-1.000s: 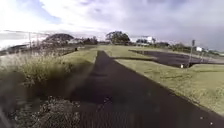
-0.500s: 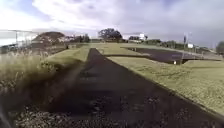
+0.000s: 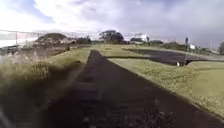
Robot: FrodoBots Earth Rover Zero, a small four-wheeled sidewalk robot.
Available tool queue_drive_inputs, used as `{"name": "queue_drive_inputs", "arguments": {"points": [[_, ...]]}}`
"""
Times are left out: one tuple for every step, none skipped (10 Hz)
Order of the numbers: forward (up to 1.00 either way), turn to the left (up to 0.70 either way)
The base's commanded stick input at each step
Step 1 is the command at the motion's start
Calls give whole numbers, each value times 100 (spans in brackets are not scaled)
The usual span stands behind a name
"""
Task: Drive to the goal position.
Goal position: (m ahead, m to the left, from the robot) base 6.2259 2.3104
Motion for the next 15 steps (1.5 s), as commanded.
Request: {"name": "queue_drive_inputs", "arguments": {"points": [[50,0],[50,0],[50,0],[50,0],[50,0],[50,0],[50,0],[50,0],[50,0],[50,0],[50,0],[50,0],[50,0],[50,0],[50,0]]}}
